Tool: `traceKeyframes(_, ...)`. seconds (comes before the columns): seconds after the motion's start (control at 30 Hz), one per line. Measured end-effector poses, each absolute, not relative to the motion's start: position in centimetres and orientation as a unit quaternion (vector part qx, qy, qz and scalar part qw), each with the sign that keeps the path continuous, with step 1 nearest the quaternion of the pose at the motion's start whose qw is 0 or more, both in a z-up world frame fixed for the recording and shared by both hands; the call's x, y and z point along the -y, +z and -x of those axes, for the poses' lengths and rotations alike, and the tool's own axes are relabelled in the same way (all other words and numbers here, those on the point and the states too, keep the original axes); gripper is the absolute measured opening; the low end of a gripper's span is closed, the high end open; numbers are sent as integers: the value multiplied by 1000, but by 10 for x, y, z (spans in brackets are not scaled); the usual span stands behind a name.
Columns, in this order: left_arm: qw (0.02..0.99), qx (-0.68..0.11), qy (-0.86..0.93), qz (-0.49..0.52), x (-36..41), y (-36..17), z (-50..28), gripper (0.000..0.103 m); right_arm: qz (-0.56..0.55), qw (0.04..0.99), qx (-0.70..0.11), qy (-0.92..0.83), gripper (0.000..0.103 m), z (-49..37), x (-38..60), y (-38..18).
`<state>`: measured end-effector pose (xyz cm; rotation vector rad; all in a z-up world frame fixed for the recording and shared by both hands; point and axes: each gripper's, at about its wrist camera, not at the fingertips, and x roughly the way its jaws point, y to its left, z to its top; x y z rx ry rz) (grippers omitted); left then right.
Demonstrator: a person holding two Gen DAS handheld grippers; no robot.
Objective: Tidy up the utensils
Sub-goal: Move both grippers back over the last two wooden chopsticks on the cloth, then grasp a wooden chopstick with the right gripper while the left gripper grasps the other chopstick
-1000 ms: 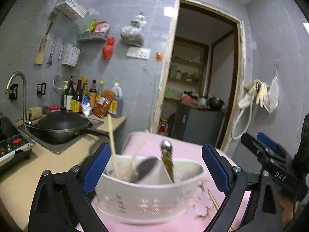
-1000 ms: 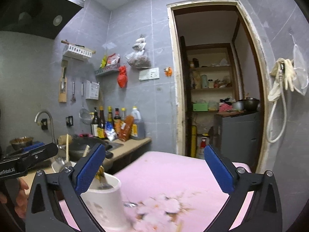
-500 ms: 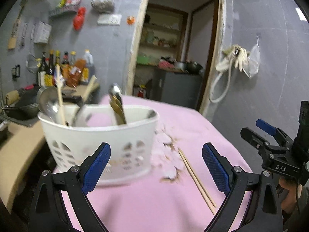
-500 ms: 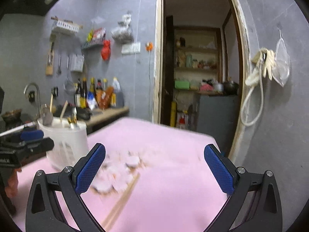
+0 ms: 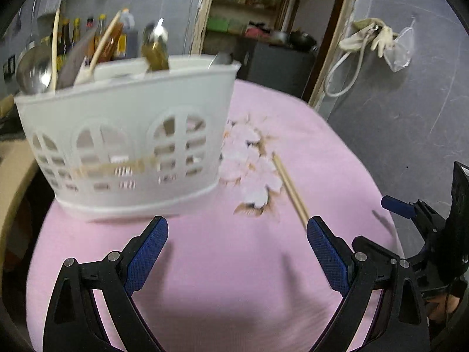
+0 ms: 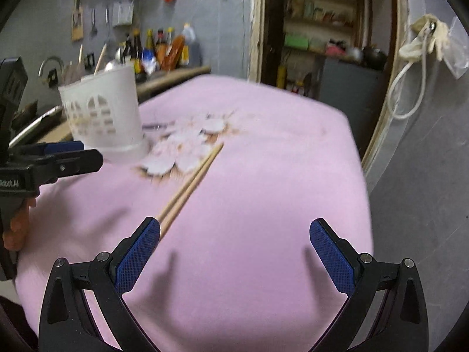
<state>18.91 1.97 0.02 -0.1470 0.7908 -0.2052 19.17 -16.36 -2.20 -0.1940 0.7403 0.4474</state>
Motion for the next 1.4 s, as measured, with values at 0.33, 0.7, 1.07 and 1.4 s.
traceKeyframes(0.33,894,-424,-96,104,-38,-11,-191,93,146,884,-384,224,103,-189,138,-36)
traceKeyframes(0.7,893,-424,-120,95,-32,-6,-192,92,172,880,-388,211,83,-193,129,-39)
traceKeyframes(1.07,872,-452,-184,42,13,-7,-217,68,152,882,-393,210,16,-199,147,-38)
traceKeyframes(1.4,843,-491,-220,29,44,-18,-242,31,124,896,-385,184,4,-197,181,-34)
